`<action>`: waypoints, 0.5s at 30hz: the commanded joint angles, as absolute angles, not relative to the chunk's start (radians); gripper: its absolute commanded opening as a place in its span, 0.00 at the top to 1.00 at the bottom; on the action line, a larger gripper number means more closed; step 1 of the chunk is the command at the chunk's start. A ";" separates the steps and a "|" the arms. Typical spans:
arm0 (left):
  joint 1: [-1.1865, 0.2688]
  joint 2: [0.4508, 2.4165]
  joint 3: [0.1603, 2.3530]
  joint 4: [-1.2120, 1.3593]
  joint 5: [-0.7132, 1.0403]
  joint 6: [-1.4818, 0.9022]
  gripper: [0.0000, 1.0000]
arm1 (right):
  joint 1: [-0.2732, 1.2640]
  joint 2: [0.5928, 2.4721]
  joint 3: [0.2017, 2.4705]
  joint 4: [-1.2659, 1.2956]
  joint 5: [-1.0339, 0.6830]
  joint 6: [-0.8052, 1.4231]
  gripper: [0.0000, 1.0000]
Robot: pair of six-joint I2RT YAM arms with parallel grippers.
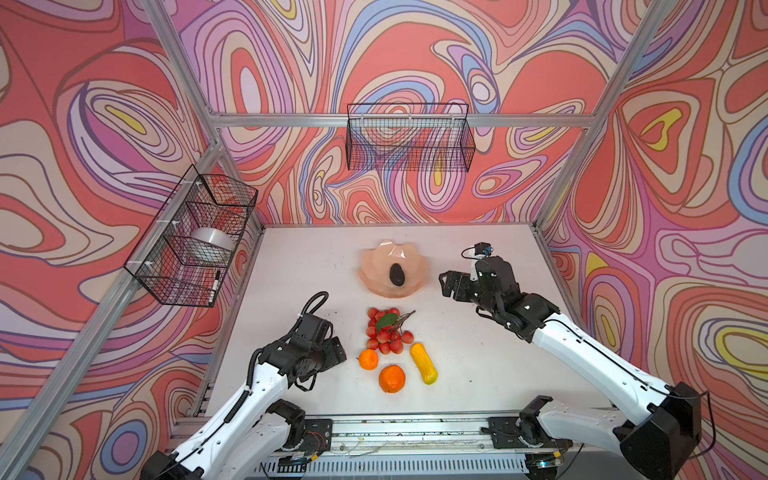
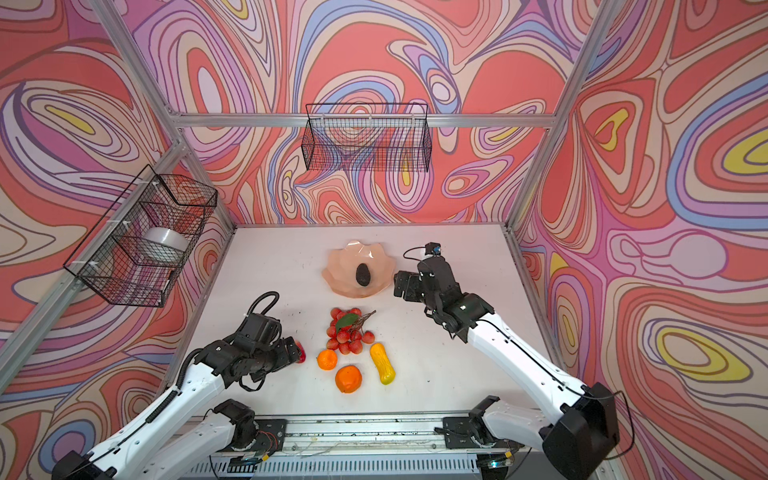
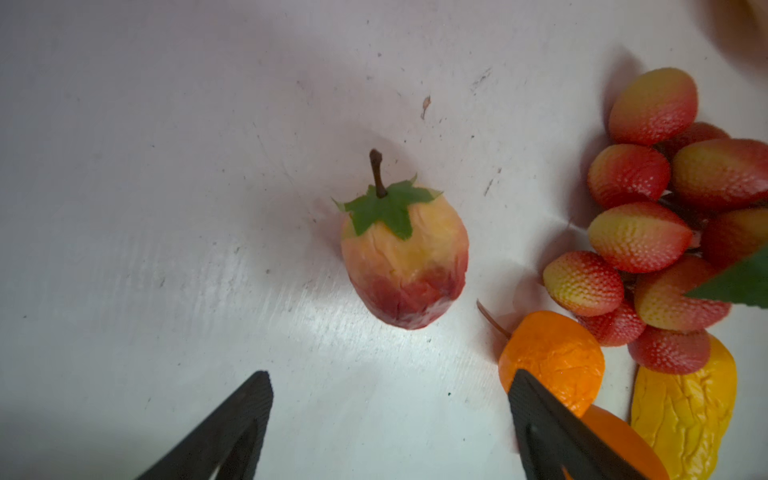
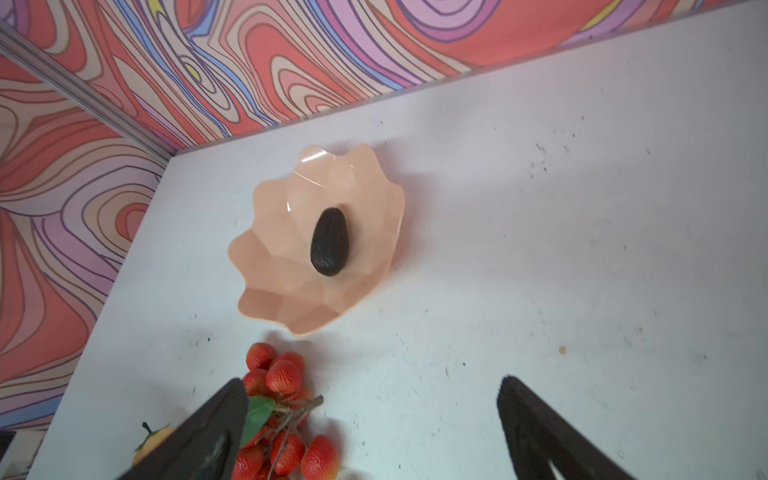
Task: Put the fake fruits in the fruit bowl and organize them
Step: 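Release the avocado and withdraw the right gripper while the left gripper reaches toward the peach, then grasp the red-yellow peach with the left gripper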
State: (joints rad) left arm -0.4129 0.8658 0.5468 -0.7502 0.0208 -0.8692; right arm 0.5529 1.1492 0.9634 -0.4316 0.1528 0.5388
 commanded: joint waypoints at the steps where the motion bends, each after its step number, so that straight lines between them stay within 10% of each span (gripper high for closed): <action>1: -0.417 0.899 0.528 -0.680 -0.041 -0.907 0.09 | 0.552 1.097 0.932 -0.448 0.167 0.585 0.02; 15: -0.418 1.083 0.495 -0.509 -0.078 -0.892 0.12 | 0.553 1.079 0.912 -0.449 0.187 0.580 0.02</action>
